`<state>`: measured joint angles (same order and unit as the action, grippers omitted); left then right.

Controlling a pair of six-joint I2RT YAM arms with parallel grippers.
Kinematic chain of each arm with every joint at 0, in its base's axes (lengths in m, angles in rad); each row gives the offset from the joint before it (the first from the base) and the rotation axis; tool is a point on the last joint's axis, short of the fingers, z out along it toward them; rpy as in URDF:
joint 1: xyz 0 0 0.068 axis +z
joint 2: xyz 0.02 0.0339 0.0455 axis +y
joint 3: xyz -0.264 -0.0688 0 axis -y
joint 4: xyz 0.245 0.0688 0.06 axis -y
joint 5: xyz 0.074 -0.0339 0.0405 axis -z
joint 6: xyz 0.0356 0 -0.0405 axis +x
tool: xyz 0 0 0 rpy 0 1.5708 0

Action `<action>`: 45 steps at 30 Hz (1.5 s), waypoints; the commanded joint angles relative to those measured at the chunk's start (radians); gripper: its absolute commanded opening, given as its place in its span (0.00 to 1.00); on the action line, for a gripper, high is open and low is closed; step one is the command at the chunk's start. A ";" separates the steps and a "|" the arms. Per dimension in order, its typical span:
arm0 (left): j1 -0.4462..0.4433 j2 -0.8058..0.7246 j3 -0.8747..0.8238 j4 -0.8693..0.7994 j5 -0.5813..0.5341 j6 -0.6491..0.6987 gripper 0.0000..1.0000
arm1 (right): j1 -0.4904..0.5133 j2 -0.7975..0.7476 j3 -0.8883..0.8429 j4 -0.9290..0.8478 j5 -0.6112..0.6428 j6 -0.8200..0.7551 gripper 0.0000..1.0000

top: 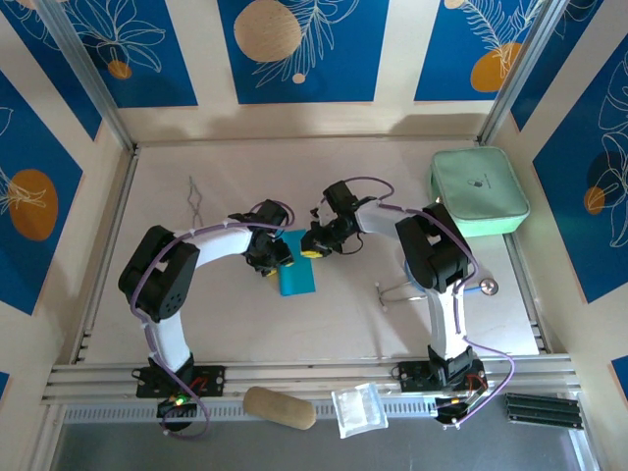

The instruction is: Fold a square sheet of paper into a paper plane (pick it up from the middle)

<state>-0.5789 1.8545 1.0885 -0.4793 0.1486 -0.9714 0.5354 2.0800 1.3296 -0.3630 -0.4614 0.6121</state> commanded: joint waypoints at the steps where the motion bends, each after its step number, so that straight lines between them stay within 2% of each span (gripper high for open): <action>1: -0.016 0.142 -0.076 0.002 0.005 -0.011 0.43 | 0.010 0.030 0.026 -0.042 -0.031 -0.018 0.14; 13: -0.016 0.099 -0.057 -0.002 0.001 -0.012 0.41 | -0.034 0.106 -0.002 -0.123 0.048 -0.057 0.08; 24: 0.013 -0.140 0.131 -0.131 -0.092 0.060 0.46 | -0.049 0.180 -0.004 -0.166 0.104 -0.093 0.03; 26: 0.015 -0.157 0.143 -0.119 -0.071 0.076 0.46 | -0.051 0.182 -0.001 -0.167 0.108 -0.095 0.02; 32: 0.014 -0.120 0.092 0.073 0.133 0.082 0.35 | -0.051 0.190 0.009 -0.182 0.119 -0.093 0.01; 36: 0.012 -0.070 0.097 0.106 0.216 0.092 0.26 | -0.051 0.189 0.014 -0.193 0.136 -0.087 0.00; 40: 0.013 -0.031 0.134 -0.004 0.183 0.136 0.20 | -0.049 0.193 0.022 -0.204 0.145 -0.083 0.00; 45: 0.018 0.001 0.102 0.002 0.168 0.153 0.16 | -0.048 0.197 0.026 -0.212 0.151 -0.084 0.00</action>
<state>-0.5682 1.8370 1.1965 -0.4522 0.3073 -0.8505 0.5011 2.1696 1.3991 -0.4900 -0.5282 0.5270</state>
